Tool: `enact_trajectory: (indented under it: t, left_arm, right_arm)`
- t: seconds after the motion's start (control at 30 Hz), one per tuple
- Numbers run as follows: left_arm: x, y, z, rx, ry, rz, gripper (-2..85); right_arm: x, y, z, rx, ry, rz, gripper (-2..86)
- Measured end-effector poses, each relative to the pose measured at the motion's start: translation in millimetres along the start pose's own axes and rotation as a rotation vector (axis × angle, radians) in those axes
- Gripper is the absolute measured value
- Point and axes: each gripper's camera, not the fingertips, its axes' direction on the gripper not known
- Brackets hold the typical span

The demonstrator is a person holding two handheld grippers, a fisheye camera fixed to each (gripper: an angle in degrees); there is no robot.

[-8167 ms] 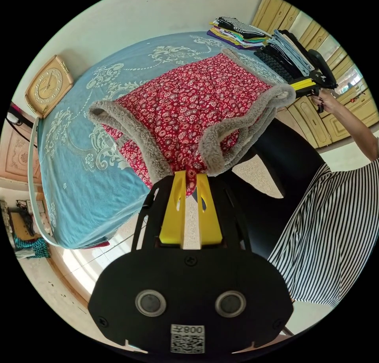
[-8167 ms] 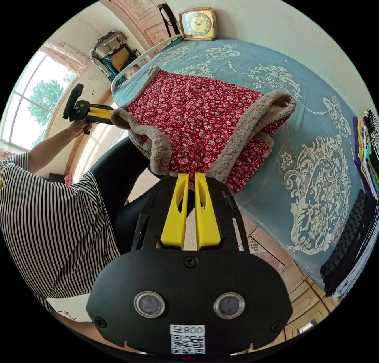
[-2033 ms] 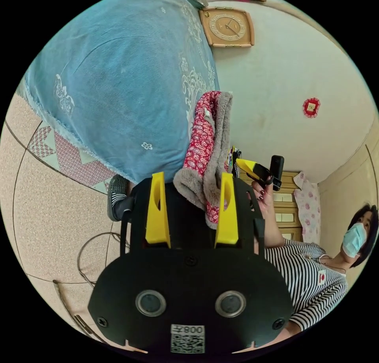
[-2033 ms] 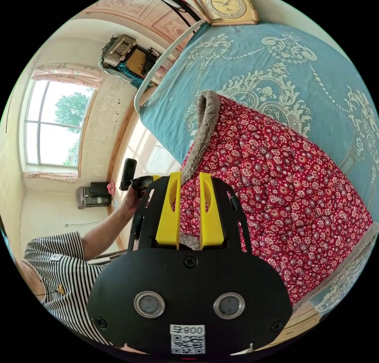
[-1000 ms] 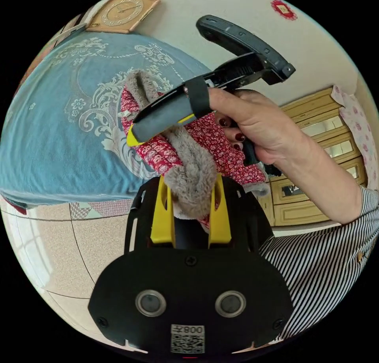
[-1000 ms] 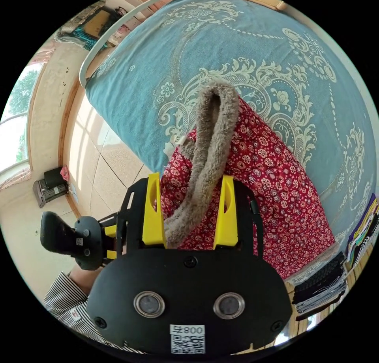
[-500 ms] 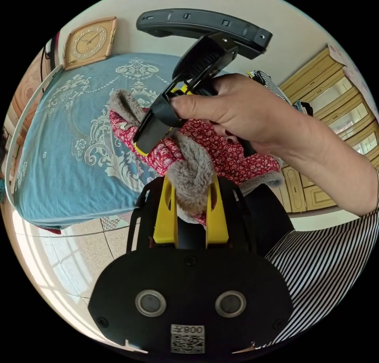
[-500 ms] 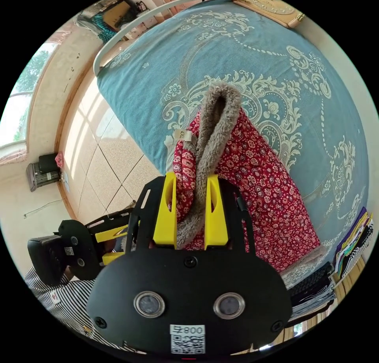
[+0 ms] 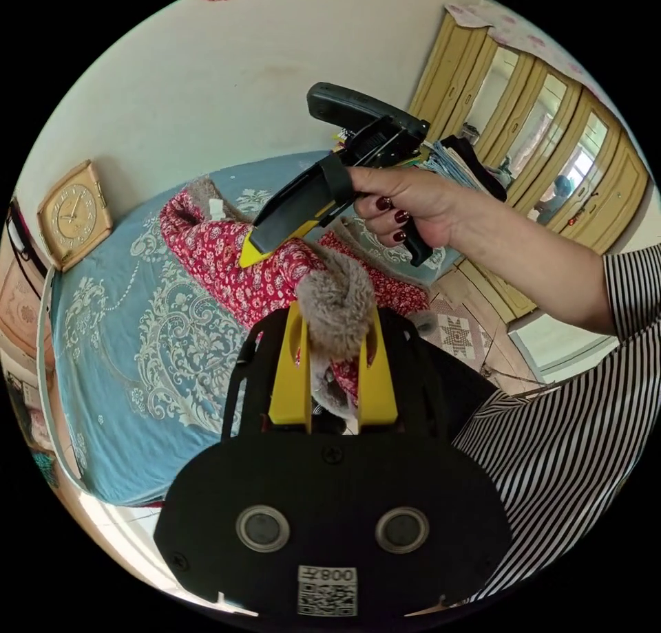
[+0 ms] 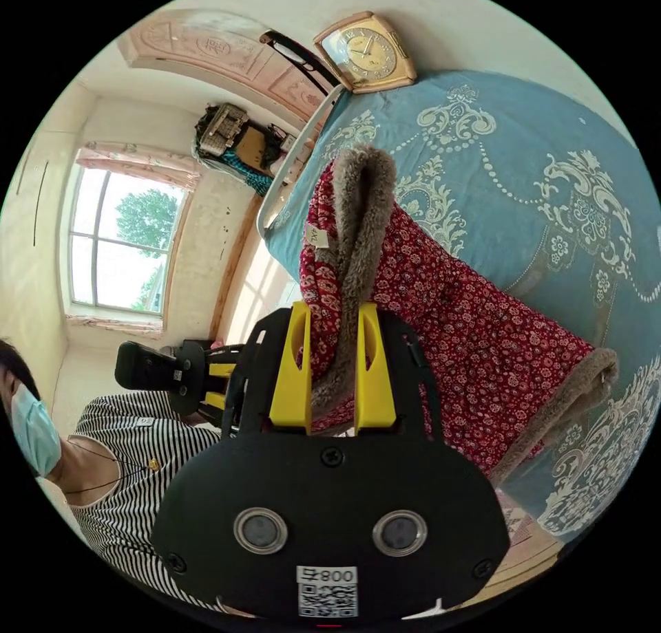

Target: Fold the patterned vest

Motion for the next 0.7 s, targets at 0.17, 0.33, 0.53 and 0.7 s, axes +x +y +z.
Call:
enact_trajectory:
  t: [0.17, 0.33, 0.53, 0.7]
  left_arm:
    - [51, -57, 19, -0.016, 0.048, 0.125, 9.7]
    - [96, -107, 47, -0.069, 0.094, 0.224, 9.6]
    - [144, -162, 103, -0.208, 0.130, 0.296, 9.9]
    - [172, -194, 150, -0.353, 0.150, 0.303, 11.0]
  right_arm:
    - [45, 55, -58, 0.114, -0.089, 0.041, 10.2]
    - [93, 114, -103, 0.227, -0.158, 0.106, 10.2]
    - [172, 183, -130, 0.322, -0.314, 0.279, 10.7]
    - [221, 242, -142, 0.363, -0.344, 0.484, 9.1]
